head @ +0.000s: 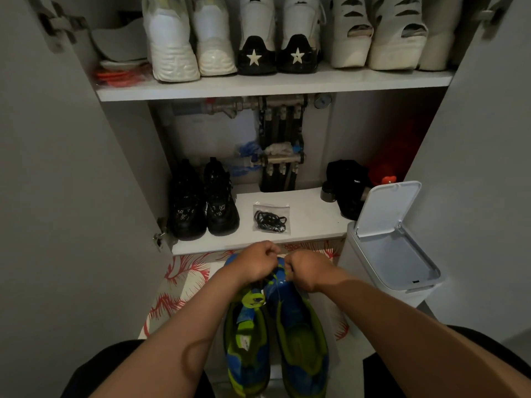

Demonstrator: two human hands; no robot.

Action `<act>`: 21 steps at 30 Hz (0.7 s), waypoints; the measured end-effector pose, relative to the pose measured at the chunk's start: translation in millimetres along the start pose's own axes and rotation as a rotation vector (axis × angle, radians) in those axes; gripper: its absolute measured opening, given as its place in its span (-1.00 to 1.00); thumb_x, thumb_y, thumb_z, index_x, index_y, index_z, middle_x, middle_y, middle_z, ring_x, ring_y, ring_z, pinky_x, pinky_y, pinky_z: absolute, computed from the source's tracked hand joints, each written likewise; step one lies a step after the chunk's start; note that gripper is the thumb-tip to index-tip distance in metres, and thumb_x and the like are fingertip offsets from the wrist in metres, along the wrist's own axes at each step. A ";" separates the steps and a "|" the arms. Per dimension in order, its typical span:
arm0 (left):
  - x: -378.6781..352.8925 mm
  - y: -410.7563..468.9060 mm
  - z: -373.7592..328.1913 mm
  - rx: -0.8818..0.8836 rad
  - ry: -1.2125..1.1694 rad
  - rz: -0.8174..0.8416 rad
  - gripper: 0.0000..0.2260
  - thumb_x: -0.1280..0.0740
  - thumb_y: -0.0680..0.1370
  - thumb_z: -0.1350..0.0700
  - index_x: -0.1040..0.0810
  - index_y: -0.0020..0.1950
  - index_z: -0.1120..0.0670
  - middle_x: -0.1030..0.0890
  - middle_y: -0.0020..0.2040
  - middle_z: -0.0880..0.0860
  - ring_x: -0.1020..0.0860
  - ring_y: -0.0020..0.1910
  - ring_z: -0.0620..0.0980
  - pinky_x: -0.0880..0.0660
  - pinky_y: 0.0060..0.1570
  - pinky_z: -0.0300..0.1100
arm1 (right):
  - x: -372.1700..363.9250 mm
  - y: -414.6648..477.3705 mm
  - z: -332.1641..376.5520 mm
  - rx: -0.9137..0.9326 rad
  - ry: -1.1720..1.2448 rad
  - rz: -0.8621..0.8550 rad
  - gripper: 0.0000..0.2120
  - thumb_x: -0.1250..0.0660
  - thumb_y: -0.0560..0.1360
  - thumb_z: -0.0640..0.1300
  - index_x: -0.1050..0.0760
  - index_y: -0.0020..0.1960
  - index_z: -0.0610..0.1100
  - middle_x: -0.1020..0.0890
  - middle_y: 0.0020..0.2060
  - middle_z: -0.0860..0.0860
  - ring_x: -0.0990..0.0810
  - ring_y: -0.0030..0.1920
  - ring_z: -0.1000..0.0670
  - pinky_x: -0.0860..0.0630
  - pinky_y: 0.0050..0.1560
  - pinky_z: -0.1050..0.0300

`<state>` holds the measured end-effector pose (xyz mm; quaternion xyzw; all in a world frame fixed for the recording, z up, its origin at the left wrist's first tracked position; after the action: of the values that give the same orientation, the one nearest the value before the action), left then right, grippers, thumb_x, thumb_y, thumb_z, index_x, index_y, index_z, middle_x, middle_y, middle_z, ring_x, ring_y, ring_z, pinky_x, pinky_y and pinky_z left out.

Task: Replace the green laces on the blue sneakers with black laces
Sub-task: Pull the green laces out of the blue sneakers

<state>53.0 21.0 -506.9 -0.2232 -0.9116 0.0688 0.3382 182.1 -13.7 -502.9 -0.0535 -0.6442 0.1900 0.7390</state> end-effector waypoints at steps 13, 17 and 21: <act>7.8 -6.9 -13.7 -0.033 0.236 -0.050 -0.74 -0.40 0.46 -0.20 -0.56 -0.31 -0.07 -0.58 -0.29 -0.09 -0.54 -0.23 -0.10 -0.42 -0.21 -0.18 | 3.5 -6.3 -3.6 -0.049 0.158 -0.184 -0.92 -0.32 0.54 -0.16 -0.56 0.00 -0.13 -0.62 -0.03 -0.08 -0.61 0.00 -0.12 -0.46 -0.13 0.11; 8.7 -8.7 -16.5 -0.018 0.239 0.005 -0.78 -0.46 0.47 -0.02 -0.68 -0.27 0.11 -0.59 -0.33 -0.05 -0.52 -0.29 -0.08 -0.47 -0.18 -0.17 | 3.7 -9.4 -1.8 -0.057 0.231 -0.219 -0.97 -0.35 0.51 -0.11 -0.57 -0.10 -0.05 -0.65 -0.13 0.00 -0.62 -0.10 -0.06 -0.42 -0.19 0.15; 16.7 -14.3 -17.9 -0.001 0.451 0.003 -0.87 -0.34 0.53 0.07 -0.68 -0.12 0.04 -0.69 -0.02 0.00 -0.62 0.01 0.02 -0.55 0.10 -0.05 | 1.0 -10.7 3.5 -0.043 0.319 -0.168 -0.87 -0.43 0.42 0.03 -0.50 -0.15 0.02 -0.63 -0.17 0.05 -0.59 -0.14 -0.02 -0.49 -0.16 0.12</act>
<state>48.3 15.4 -479.5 -0.2346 -0.8126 0.0171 0.5333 181.0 -23.8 -497.9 -0.0445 -0.5250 0.1030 0.8437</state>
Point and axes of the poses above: each hand's wrist, its own y-axis towards the middle knuckle, its own x-axis out of the back of the hand, z = x × y, the point moved 5 cm from there along y, towards the middle knuckle
